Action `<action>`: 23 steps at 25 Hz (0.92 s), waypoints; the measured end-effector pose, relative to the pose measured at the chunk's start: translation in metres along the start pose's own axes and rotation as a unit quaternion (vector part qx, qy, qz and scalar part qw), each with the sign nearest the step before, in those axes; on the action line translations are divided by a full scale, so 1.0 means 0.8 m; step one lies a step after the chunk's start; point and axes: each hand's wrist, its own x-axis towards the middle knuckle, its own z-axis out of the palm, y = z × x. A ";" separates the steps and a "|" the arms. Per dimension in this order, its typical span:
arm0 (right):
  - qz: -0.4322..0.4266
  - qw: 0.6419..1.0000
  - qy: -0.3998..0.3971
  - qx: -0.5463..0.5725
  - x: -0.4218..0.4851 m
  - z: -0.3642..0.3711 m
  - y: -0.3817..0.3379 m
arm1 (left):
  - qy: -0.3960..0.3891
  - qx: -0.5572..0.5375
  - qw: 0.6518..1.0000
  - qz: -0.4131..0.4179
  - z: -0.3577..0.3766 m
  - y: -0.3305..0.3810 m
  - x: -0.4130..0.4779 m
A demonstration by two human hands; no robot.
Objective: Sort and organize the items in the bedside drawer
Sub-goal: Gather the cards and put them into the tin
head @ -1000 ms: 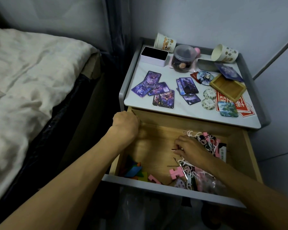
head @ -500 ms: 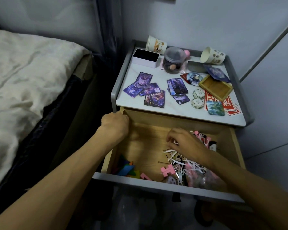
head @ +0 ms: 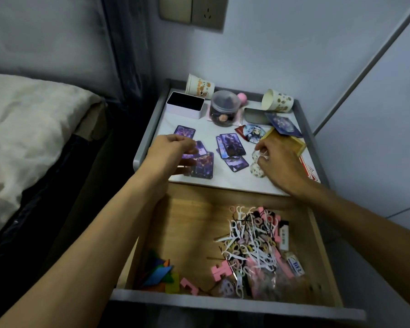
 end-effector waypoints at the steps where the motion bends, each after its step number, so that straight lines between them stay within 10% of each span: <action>1: 0.012 1.000 -0.007 -0.024 0.011 0.004 0.005 | -0.002 -0.013 1.000 -0.009 0.002 0.001 0.006; 7: -0.058 0.997 -0.039 -0.024 0.050 0.029 -0.024 | 0.017 -0.016 0.999 -0.046 0.004 0.002 0.040; 12: -0.141 0.986 -0.081 0.021 0.080 0.049 -0.076 | 0.070 0.218 0.972 0.047 0.002 -0.002 0.057; 23: -0.146 0.969 -0.052 -0.194 0.220 0.106 -0.159 | 0.119 -0.134 0.983 -0.028 -0.043 0.028 0.074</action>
